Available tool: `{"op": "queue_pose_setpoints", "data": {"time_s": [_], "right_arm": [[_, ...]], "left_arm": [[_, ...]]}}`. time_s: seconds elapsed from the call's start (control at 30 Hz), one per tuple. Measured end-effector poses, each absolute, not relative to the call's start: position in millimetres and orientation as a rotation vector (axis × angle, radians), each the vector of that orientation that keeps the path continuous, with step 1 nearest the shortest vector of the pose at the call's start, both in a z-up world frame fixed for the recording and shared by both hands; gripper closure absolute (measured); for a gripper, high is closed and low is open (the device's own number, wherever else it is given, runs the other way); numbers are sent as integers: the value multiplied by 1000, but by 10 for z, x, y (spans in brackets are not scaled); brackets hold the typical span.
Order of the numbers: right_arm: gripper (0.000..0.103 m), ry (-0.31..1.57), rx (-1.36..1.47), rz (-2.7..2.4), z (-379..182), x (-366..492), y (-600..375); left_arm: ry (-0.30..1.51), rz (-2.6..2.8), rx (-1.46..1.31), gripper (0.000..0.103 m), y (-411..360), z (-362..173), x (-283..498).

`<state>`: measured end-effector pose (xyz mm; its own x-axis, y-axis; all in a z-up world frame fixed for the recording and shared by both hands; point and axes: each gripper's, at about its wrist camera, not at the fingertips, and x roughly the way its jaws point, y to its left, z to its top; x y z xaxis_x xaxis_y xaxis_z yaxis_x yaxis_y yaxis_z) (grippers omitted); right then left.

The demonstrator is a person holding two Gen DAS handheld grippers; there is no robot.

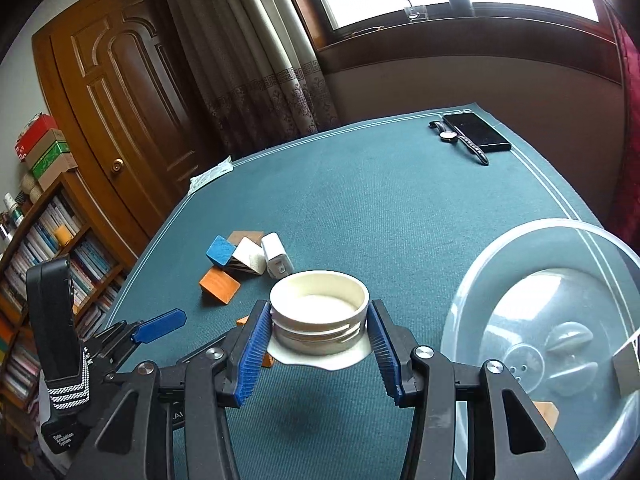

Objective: Organize rigid objects
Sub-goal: 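Grasp the orange wooden cube with the left tool while the right tool lifts the cup, then carry the cup and orange cube over the bowl with both tools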

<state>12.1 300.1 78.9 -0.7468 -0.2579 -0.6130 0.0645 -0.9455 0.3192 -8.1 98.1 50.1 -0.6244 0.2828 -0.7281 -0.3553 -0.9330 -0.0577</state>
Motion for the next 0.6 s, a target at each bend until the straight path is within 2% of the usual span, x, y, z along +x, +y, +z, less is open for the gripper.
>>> {"op": "queue_pose_setpoints", "data": {"time_s": [0.1,0.23,0.5,0.6], "right_arm": [[51,-417,1015,-2793,805,175,3108],[51,-412,1011,-2833,807,227,3207],[51,-421,1020,-2884,790,287,3378],[51,-428,1021,-2902,786,320,3447]], "left_arm": [[144,2546,-1131,25,1095,473,-114],[138,2532,-1170,42,1199,410,-189],[116,2506,-1216,68,1278,281,-288],[120,2507,-1205,68,1280,279,-272]]}}
